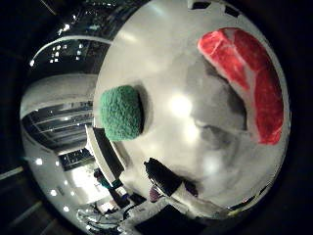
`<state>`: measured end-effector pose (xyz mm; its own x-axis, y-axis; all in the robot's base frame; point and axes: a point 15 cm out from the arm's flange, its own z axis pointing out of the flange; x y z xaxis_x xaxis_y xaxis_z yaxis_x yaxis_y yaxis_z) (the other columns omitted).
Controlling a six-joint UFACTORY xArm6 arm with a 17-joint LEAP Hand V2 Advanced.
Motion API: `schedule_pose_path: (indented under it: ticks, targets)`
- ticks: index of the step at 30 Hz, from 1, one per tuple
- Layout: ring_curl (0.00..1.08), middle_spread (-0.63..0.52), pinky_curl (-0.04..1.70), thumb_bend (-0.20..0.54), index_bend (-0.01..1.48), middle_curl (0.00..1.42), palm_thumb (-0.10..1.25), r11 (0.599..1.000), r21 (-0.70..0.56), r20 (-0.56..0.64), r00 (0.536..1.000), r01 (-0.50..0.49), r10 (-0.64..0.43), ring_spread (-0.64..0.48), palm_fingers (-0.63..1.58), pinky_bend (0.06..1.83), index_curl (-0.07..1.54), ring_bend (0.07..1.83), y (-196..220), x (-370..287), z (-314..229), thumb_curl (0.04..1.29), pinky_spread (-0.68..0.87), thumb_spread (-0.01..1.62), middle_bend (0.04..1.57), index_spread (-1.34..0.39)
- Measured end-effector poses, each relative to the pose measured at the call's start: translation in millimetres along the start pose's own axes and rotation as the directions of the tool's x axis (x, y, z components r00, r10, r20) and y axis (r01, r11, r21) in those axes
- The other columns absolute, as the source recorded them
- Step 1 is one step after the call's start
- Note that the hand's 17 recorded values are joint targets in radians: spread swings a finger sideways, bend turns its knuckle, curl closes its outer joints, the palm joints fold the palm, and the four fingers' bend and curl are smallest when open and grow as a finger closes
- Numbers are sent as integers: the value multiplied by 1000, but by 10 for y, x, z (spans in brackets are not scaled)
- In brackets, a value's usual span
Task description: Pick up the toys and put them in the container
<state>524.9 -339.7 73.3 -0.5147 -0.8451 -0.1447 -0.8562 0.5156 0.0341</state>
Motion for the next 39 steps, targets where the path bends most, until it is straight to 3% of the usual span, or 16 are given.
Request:
schedule_pose_path:
  ticks: [5,11,15,18,20,24,26,32,36,39]
  targets:
    - [238,209,263,-23,162,334,487,1000,-27,-4,1000,-1,1,275,210,640,262,418,65,33,32,296,514,1016,258,-153]
    - [261,98,242,-21,170,340,532,995,-101,-47,999,9,-14,193,439,651,276,579,242,147,108,306,474,1000,312,-164]
    - [282,-23,191,-18,224,372,579,987,-162,-75,997,20,-33,10,730,607,305,736,390,202,145,317,285,991,438,-248]
    - [322,-129,195,-15,265,411,639,978,-209,-85,995,28,-47,-146,1145,735,341,862,510,206,145,329,-46,985,543,-339]
    - [362,-188,225,-13,378,457,673,977,-210,-103,993,39,-61,-202,1330,813,406,924,520,212,24,337,-268,980,657,-381]
    - [402,-201,270,1,580,515,755,987,-146,-124,988,73,-91,-221,1510,901,494,1001,472,87,-565,362,-375,981,820,-379]
    - [432,-198,314,-12,733,548,789,984,-155,-123,987,86,-106,-227,1466,982,558,1069,624,-3,-783,375,-394,980,918,-356]
    - [502,-171,425,-9,965,607,904,978,-116,-124,974,175,-189,-208,1372,1167,658,1238,1093,-549,-1480,424,-345,981,1113,-290]
    - [522,-156,476,-20,1040,619,925,957,-93,-126,950,275,-285,-198,1313,1223,684,1300,1428,-1126,-1700,445,-316,977,1189,-256]
    - [526,-153,498,-27,1047,616,904,950,-73,-122,943,303,-310,-194,1278,1237,684,1324,1443,-1294,-1635,450,-311,983,1211,-249]
